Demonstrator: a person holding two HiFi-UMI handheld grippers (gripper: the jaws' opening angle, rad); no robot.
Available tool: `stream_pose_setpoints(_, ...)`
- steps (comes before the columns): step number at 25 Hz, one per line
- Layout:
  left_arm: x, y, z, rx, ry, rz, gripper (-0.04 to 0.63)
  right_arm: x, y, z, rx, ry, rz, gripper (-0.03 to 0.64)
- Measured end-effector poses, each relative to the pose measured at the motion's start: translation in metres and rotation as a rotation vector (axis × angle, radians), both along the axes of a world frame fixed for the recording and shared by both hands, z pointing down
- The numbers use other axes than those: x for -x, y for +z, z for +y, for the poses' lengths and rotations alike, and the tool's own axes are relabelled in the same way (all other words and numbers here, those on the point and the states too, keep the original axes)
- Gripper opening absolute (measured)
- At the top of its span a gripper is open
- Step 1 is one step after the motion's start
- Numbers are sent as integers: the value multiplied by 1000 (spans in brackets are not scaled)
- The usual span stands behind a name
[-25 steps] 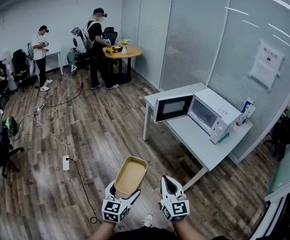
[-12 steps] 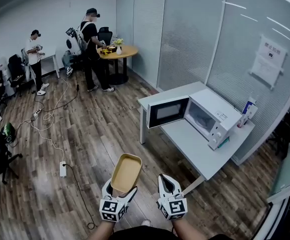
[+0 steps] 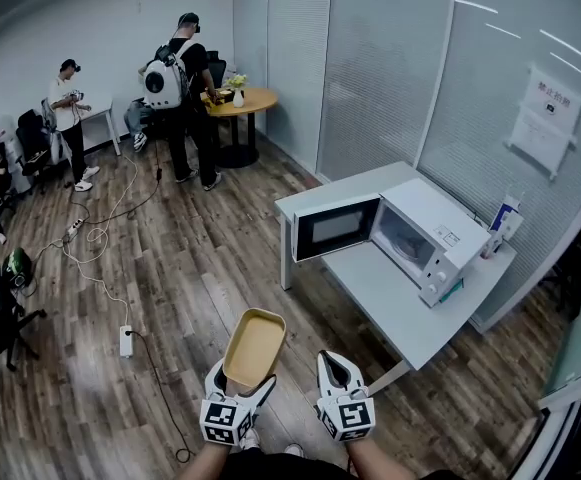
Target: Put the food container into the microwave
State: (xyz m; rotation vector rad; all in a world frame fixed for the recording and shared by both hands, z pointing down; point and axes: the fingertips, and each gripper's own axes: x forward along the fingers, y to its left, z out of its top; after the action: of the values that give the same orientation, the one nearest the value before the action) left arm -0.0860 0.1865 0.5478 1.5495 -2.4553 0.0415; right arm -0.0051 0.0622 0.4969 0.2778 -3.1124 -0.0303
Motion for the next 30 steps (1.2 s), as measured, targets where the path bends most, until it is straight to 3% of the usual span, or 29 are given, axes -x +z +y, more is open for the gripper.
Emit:
stream_pose_setpoints(12, 58, 11, -53, -6, 123, 22, 486, 49, 4, -49, -28, 116, 23, 7)
stream_pose_setpoints(18, 96, 12, -77, 32, 195, -53, 486, 83, -3, -76, -46, 197, 23, 8)
stream_pose_setpoints(23, 123, 13, -95, 50, 248, -93, 486, 110, -5, -87, 27, 254, -3, 8)
stream_pose_setpoints(30, 138, 8, -117, 36, 341, -90, 486, 113, -7, -96, 18, 358, -12, 8)
